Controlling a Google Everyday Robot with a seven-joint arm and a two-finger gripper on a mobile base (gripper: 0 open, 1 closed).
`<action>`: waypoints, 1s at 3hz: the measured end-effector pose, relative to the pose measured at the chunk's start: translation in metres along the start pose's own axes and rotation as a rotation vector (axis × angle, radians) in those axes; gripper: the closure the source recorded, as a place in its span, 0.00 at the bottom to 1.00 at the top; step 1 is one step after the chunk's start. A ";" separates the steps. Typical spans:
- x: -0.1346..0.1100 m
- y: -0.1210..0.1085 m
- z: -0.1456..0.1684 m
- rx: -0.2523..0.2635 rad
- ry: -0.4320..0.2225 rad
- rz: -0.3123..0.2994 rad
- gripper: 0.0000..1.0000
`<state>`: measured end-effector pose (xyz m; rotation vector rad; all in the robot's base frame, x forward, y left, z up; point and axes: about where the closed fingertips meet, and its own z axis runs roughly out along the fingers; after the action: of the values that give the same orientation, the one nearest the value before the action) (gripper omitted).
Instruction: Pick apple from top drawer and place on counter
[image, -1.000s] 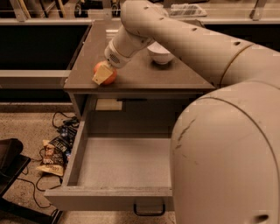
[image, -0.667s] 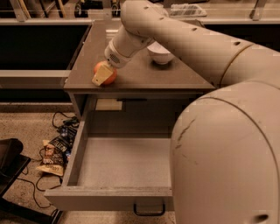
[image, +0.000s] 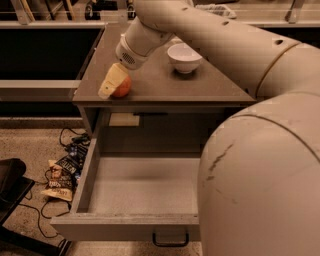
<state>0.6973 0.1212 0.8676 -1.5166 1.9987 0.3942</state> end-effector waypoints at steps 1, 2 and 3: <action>-0.025 0.018 -0.045 0.017 0.009 -0.099 0.00; -0.030 0.045 -0.103 0.058 -0.012 -0.223 0.00; -0.014 0.081 -0.157 0.117 -0.045 -0.340 0.00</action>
Offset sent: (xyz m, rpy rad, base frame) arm -0.1257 -0.0599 0.1390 -0.1047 -0.3023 0.2412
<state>0.5800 0.0684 0.9897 -1.7153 1.6565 0.1664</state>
